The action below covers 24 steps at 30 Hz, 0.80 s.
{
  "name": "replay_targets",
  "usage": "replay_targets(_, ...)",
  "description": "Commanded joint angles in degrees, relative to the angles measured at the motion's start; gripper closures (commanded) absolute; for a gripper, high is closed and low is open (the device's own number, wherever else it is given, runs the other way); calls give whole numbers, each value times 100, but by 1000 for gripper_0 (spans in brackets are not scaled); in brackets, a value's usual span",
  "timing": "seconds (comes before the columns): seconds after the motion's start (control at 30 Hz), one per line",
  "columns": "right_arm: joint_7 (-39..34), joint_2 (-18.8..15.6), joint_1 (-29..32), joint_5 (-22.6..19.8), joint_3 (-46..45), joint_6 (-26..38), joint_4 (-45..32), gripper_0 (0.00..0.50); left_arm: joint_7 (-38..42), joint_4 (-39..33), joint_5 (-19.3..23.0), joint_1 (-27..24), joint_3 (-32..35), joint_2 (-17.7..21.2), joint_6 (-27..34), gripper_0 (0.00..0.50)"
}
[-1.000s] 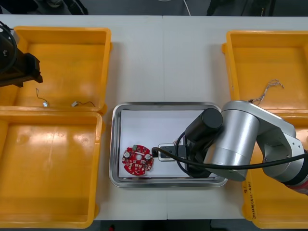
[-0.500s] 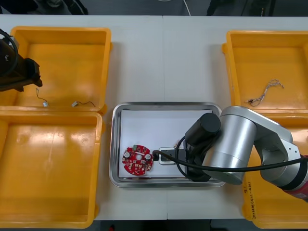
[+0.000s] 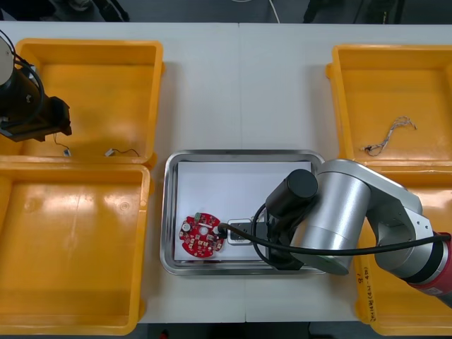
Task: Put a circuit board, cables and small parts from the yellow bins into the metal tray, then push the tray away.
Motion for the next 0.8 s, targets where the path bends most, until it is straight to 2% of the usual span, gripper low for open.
replay_targets(0.03,-82,109,52,96,48,37,-31,500,-718,-25,45,-83,-46,248,-178,0)
replay_targets(0.1,-73,118,61,131,56,28,-31,492,-744,-25,54,-48,-46,257,-231,0)
replay_targets(0.13,-82,136,52,148,48,28,-31,441,-762,-25,54,-31,-46,248,-240,0)
replay_targets(0.17,-73,145,61,175,48,28,-39,357,-779,-25,54,-31,-46,248,-248,0)
replay_targets(0.2,-82,153,61,175,48,28,-31,306,-788,-25,54,-31,-46,248,-240,0)
replay_targets(0.23,-82,162,52,192,48,28,-31,187,-805,-25,54,-31,-46,248,-240,9)
replay_targets(0.27,-99,171,52,219,48,28,-31,65,-823,-25,54,-31,-64,248,-240,153)
replay_targets(0.3,-99,171,61,227,48,28,-31,1,-832,-25,54,-31,-82,248,-240,225)
replay_targets(0.33,-117,171,61,236,48,37,-31,0,-849,-25,37,-31,-125,248,-248,341)
replay_targets(0.37,-134,171,52,254,48,37,-31,0,-849,-25,28,-31,-187,248,-284,430)
replay_targets(0.43,-152,162,52,271,48,45,-39,0,-858,-25,19,-31,-240,257,-345,491)
replay_targets(0.8,-301,180,-168,175,-137,186,-39,0,-893,-25,1,-31,-319,257,-380,500)
